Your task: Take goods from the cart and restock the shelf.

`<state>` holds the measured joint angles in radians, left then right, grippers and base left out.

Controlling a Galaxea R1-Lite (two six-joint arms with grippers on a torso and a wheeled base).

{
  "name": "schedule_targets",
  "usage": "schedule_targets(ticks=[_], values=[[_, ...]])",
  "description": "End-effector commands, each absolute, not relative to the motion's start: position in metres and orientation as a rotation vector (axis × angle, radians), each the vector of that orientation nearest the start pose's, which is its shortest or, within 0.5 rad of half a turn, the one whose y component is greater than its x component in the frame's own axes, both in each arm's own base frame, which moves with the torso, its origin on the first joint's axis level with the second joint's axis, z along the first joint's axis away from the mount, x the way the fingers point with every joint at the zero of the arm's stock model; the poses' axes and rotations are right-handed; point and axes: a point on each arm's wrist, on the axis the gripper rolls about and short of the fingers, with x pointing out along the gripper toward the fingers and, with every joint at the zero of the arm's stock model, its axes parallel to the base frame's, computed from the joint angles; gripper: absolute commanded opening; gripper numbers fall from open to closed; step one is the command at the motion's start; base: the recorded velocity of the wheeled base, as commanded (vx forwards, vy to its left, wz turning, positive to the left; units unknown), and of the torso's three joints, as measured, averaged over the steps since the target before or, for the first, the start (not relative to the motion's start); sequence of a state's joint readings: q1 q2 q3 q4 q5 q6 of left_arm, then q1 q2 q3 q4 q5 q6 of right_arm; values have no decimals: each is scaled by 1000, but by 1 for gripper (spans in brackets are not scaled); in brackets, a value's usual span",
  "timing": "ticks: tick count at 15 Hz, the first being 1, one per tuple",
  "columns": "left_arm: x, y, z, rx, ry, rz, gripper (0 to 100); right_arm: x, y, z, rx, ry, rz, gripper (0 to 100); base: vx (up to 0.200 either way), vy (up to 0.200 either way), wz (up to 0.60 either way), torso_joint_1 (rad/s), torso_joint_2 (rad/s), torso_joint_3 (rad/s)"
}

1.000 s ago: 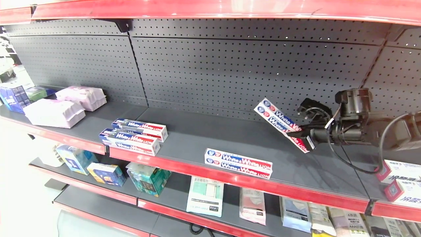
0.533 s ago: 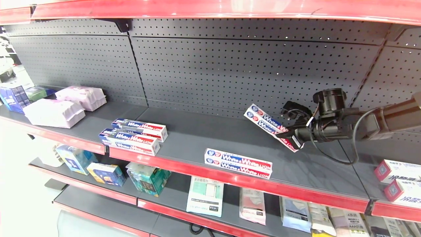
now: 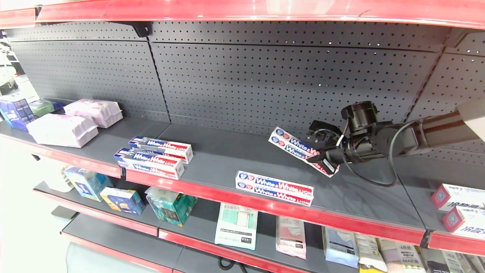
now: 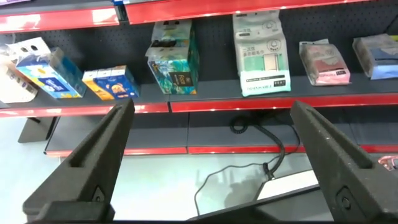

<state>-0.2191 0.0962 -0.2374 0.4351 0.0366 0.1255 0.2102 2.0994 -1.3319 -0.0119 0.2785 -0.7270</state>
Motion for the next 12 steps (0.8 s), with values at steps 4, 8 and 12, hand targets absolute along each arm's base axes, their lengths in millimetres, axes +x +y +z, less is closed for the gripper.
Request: schedule_targets(ticks=[4,8,12], values=[[-37,9,99,163,286,-197,100,406,106,107,-710,555,760,0,0,0,0,0,0,0],[-36,9,98,162,286,-196,100,413,107,111,-799,526,722,0,0,0,0,0,0,0],[-37,9,99,162,284,-196,100,418,108,113,-884,498,712,0,0,0,0,0,0,0]])
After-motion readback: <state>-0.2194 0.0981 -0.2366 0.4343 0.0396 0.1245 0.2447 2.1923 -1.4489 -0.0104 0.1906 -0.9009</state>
